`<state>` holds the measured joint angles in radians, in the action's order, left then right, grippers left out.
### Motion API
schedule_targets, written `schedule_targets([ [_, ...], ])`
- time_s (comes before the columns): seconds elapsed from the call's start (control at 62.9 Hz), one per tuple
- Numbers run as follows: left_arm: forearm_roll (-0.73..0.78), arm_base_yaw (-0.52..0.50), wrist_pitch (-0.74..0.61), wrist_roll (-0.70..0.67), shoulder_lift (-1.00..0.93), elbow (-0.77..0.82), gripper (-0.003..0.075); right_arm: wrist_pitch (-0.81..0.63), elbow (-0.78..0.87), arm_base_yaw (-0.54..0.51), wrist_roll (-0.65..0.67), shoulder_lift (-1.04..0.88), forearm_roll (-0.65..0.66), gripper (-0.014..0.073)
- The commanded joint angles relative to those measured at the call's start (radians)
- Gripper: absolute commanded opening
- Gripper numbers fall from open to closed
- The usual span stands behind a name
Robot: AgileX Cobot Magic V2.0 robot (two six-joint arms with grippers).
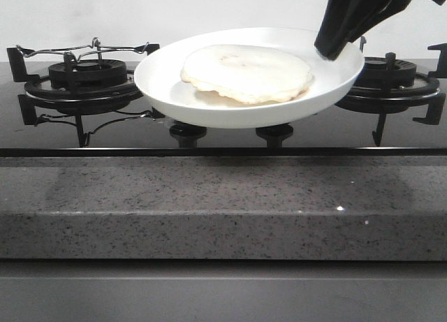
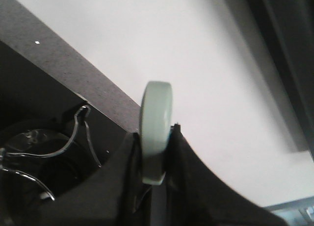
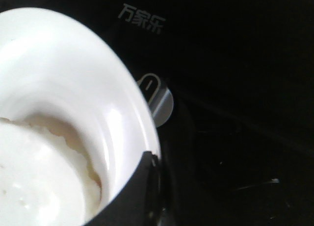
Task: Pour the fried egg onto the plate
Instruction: 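Return the empty pan to its burner with the left gripper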
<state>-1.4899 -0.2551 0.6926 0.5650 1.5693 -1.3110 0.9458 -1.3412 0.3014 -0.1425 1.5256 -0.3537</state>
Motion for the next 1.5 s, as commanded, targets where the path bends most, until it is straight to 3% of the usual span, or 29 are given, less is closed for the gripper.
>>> schedule_targets([
  [0.0,-0.128,-0.026,0.013,0.009,0.026,-0.036,-0.002,-0.047,-0.028,-0.001,-0.004,-0.046,-0.033,-0.0069],
  [0.255,-0.204,-0.028,0.068,0.013,0.168,-0.036,-0.002,-0.047,-0.028,-0.001,-0.004,-0.046,-0.033,-0.0069],
  [0.716,-0.183,-0.028,0.072,0.058,0.182,-0.036,-0.0013,-0.047,-0.028,-0.001,-0.004,-0.046,-0.033,-0.0069],
  [0.811,-0.16,-0.028,0.072,0.06,0.182,-0.036,0.0072,-0.047,-0.028,-0.001,-0.004,-0.046,-0.033,-0.0069],
  [1.034,-0.131,-0.028,0.109,0.062,0.182,-0.036,0.0403,-0.047,-0.028,-0.001,-0.004,-0.046,-0.033,-0.0069],
  [1.193,-0.082,-0.028,0.174,0.062,0.182,-0.036,0.0579,-0.047,-0.028,-0.001,-0.004,-0.046,-0.033,-0.0069],
  [1.48,0.046,-0.036,0.34,0.024,0.182,-0.036,0.0609,-0.047,-0.028,-0.001,-0.004,-0.046,-0.033,-0.0069],
])
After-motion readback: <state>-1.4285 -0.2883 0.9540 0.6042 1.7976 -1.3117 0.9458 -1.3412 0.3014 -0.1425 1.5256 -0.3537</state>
